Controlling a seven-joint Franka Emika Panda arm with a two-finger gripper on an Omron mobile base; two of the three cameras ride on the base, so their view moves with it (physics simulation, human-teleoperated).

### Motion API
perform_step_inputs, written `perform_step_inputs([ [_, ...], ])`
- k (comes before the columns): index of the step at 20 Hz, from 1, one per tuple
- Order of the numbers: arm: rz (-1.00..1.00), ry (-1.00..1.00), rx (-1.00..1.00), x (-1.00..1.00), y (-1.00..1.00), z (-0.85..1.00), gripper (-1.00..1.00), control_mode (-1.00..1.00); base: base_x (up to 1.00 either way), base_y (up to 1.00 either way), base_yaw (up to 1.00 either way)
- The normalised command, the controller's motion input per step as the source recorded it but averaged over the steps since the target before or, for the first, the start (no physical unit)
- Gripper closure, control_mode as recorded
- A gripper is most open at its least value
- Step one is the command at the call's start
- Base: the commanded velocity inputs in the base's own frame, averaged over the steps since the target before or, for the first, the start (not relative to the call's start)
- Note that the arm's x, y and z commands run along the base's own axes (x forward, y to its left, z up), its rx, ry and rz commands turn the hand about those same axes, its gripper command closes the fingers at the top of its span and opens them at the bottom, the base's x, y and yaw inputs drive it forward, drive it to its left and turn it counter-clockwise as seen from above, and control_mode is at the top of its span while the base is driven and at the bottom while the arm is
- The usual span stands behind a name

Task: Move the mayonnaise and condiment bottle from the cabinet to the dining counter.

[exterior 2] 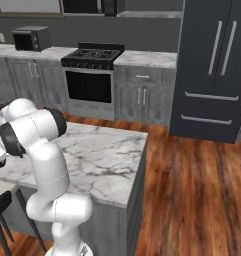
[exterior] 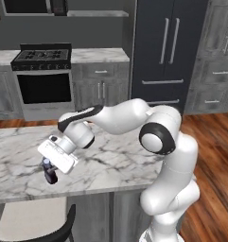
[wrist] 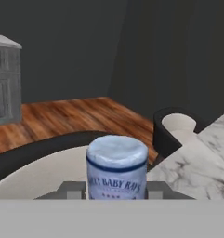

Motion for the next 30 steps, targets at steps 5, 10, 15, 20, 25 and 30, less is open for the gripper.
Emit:
perform_step_inputs([
  [5, 0.00, -0.05, 0.01, 0.08, 0.00, -0.17, 1.00, -1.00, 0.00, 0.00, 0.00],
  [10, 0.00, -0.03, 0.04, 0.13, -0.04, -0.12, 1.00, -1.00, 0.00, 0.00, 0.00],
  [15, 0.00, -0.03, 0.05, 0.20, -0.06, -0.11, 1.00, -1.00, 0.00, 0.00, 0.00],
  [20, 0.00, -0.07, 0.02, 0.14, -0.05, -0.13, 1.00, -1.00, 0.00, 0.00, 0.00],
  [25, 0.01, -0.06, 0.04, 0.01, -0.09, -0.15, 1.00, -1.00, 0.00, 0.00, 0.00],
  [30, 0.00, -0.01, 0.07, 0.00, -0.12, -0.23, 1.00, -1.00, 0.00, 0.00, 0.00],
])
